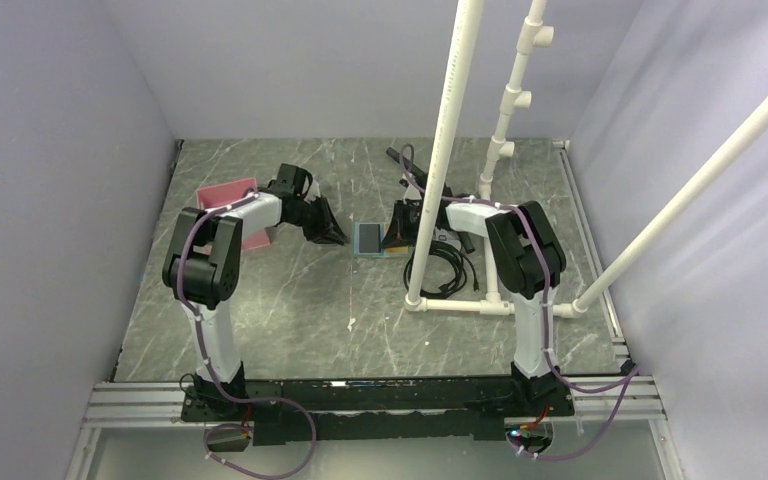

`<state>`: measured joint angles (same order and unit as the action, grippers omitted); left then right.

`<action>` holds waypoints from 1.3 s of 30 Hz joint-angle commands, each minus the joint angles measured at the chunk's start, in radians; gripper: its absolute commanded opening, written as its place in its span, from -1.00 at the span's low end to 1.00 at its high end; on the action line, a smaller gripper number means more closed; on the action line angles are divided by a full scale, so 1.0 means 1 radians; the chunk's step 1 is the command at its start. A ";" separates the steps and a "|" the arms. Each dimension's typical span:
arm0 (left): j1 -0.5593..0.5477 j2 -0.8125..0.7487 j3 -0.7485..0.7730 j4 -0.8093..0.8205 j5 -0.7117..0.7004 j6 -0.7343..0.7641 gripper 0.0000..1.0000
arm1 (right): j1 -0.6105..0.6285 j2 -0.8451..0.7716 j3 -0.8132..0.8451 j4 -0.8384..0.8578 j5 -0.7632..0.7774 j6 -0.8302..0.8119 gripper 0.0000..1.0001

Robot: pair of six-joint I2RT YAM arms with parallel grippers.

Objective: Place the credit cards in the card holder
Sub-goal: Insert the credit card into the card holder.

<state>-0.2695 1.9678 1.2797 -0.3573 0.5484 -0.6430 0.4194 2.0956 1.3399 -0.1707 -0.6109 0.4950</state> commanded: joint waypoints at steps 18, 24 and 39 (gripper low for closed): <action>0.001 -0.023 0.019 0.102 0.129 -0.060 -0.46 | 0.008 -0.044 0.058 -0.068 0.091 -0.038 -0.93; 0.001 -0.029 0.015 0.094 0.123 -0.047 -0.42 | 0.009 -0.083 0.079 -0.073 0.069 -0.033 -0.77; 0.000 -0.016 0.015 0.112 0.152 -0.060 -0.39 | 0.018 -0.001 0.114 -0.063 0.052 -0.033 -0.74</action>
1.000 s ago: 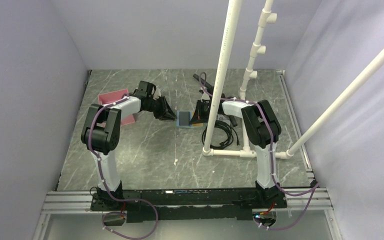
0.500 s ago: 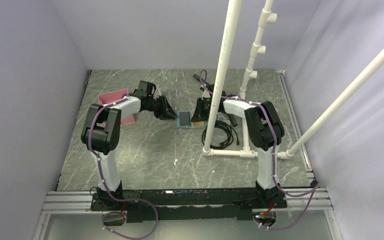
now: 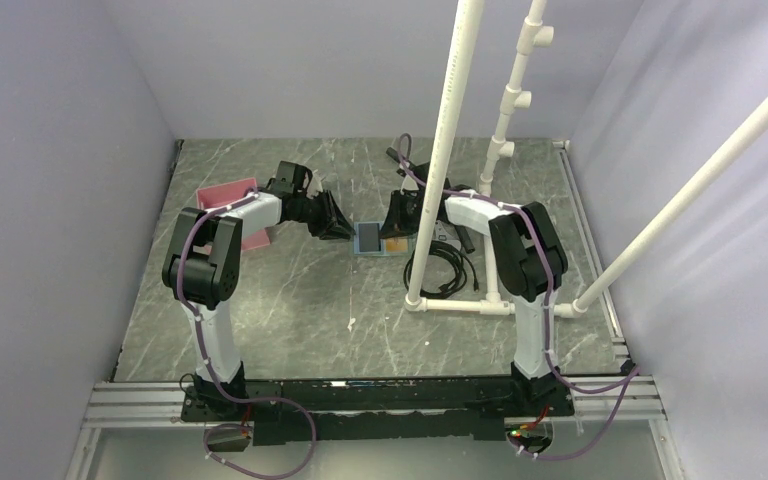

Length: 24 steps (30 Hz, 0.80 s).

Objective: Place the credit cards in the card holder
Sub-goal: Insert the credit card into the card holder.

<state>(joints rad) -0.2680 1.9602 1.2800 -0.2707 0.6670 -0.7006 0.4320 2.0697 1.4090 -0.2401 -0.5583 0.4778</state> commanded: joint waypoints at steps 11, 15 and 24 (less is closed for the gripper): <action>-0.014 0.031 0.031 0.055 0.066 -0.027 -0.37 | 0.008 0.083 0.026 0.010 0.036 -0.017 -0.80; -0.018 0.043 0.031 0.060 0.056 -0.034 -0.35 | 0.008 0.096 0.024 0.013 0.039 -0.016 -0.82; -0.039 0.089 0.055 0.072 0.049 -0.039 -0.33 | 0.010 0.104 0.027 0.010 0.041 -0.016 -0.83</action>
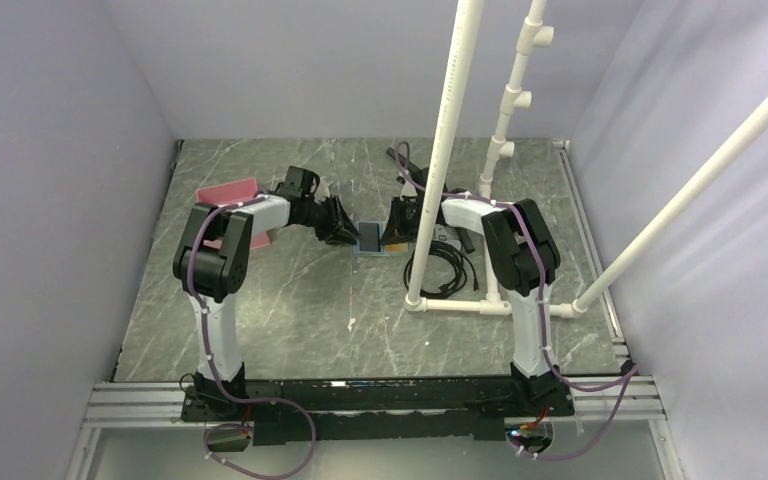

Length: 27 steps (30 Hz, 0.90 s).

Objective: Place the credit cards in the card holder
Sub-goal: Insert the credit card into the card holder.

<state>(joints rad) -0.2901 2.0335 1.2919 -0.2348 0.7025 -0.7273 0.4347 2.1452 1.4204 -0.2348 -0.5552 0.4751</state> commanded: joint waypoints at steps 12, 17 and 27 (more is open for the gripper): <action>-0.027 0.025 0.055 0.030 -0.006 -0.008 -0.33 | 0.012 0.032 0.023 0.000 0.035 -0.015 -0.84; -0.026 -0.035 0.049 -0.020 -0.080 0.033 -0.26 | 0.012 0.032 0.023 -0.002 0.035 -0.019 -0.84; -0.026 -0.024 0.041 0.004 -0.063 0.015 -0.26 | 0.011 0.034 0.023 -0.003 0.031 -0.018 -0.84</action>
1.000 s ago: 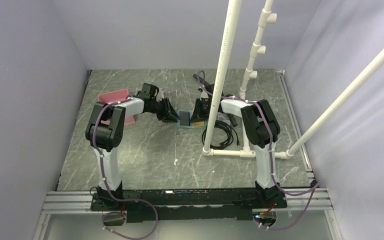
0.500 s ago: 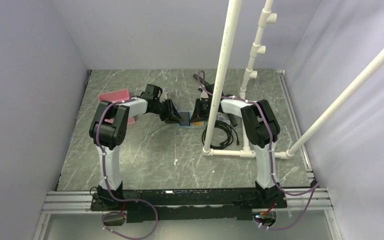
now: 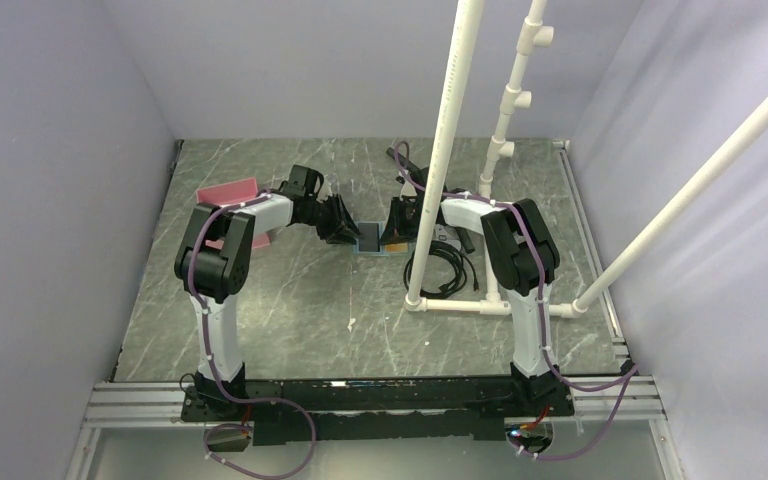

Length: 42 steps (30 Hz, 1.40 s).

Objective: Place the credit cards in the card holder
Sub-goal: Insert the credit card into the card holder.

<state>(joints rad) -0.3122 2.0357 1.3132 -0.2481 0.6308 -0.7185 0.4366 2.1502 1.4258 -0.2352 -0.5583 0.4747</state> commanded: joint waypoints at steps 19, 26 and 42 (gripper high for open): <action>-0.007 0.009 0.038 0.004 -0.010 0.019 -0.26 | 0.009 0.041 0.027 -0.007 0.023 -0.018 -0.85; -0.008 0.005 0.033 -0.015 -0.047 0.036 -0.23 | 0.010 0.045 0.028 -0.006 0.020 -0.019 -0.85; -0.042 -0.016 0.041 0.021 -0.025 0.024 -0.32 | 0.011 0.049 0.033 -0.012 0.014 -0.021 -0.85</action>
<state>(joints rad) -0.3313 2.0487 1.3243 -0.2535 0.6010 -0.6998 0.4370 2.1624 1.4410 -0.2390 -0.5697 0.4747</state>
